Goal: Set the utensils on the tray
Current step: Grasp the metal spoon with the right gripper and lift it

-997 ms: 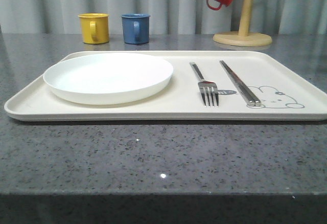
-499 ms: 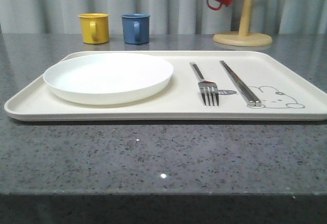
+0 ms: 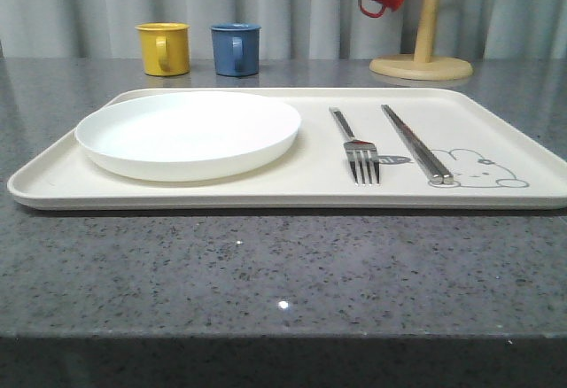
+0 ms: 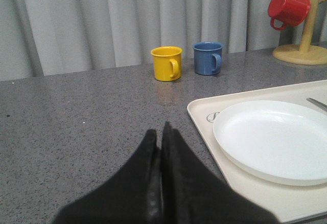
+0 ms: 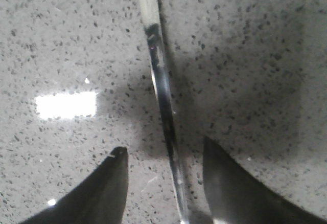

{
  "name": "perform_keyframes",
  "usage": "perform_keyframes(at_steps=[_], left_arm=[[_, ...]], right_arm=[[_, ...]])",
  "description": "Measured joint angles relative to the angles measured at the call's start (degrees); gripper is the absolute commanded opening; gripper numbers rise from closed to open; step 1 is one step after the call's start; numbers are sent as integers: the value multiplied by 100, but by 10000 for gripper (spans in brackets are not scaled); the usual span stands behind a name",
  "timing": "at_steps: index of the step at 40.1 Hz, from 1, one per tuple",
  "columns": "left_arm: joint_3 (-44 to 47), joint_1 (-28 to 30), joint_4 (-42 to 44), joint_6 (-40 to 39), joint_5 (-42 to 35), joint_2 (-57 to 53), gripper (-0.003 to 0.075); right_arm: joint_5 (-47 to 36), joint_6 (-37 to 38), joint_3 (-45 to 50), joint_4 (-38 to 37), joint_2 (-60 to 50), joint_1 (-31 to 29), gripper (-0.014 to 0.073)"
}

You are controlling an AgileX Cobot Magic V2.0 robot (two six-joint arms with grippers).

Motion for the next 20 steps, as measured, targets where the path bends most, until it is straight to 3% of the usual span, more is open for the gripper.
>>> perform_keyframes(at_steps=[9,20], left_arm=[[0,0,0,0,0,0,-18],[0,0,0,0,0,0,-18]], right_arm=[[-22,-11,0,0,151,103,362],[-69,-11,-12,-75,213,116,118]])
